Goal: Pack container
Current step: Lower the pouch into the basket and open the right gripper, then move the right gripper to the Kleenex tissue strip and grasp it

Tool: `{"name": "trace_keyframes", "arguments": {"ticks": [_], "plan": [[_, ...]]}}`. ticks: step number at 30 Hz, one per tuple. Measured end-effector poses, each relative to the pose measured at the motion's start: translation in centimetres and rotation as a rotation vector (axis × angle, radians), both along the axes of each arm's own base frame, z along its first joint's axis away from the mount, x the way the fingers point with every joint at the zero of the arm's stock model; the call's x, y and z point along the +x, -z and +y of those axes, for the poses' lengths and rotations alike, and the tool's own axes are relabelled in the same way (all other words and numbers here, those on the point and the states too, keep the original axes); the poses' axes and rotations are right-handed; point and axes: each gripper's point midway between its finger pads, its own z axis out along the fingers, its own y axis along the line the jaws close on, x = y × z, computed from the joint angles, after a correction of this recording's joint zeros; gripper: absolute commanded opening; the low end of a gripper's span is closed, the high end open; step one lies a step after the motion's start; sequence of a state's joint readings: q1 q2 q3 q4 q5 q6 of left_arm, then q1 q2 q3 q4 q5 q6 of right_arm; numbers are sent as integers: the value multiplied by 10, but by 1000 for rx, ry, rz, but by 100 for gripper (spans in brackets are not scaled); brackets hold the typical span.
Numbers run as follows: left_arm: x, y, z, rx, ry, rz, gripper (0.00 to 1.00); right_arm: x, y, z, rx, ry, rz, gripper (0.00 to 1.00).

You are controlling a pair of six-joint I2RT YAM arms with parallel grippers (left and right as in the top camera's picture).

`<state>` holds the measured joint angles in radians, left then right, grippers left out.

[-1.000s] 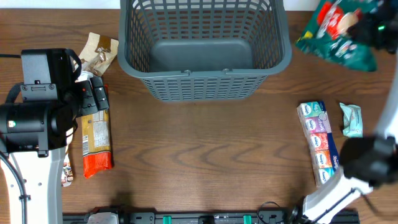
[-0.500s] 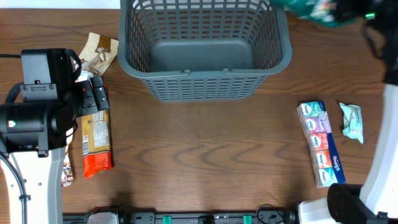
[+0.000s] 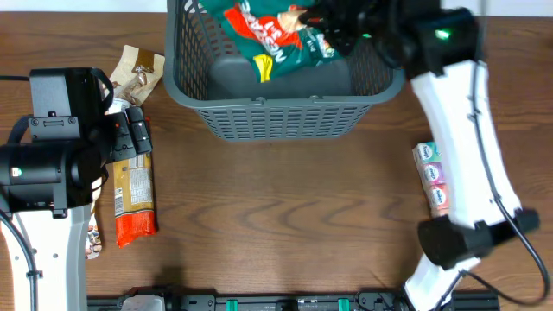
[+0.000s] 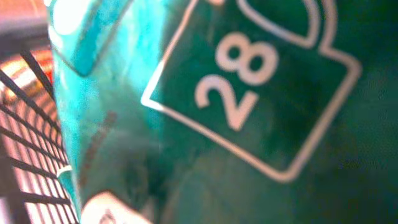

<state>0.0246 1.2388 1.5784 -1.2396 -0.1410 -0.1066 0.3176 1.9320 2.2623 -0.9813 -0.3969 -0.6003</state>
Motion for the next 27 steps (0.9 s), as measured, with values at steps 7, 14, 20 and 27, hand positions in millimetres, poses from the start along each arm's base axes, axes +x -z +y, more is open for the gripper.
{"name": "trace_keyframes", "arguments": {"ticks": [7,14,20,27], "plan": [[0,0,0,0,0,2,99,26,99,1,-110,20,203,1],[-2,1,0,0,0,8,99,26,173,-5,-198,37,384,4],[-3,2,0,0,0,17,99,20,183,-6,-213,32,427,62],[-5,3,0,-1,0,24,99,22,171,-2,-176,30,408,69]]}}
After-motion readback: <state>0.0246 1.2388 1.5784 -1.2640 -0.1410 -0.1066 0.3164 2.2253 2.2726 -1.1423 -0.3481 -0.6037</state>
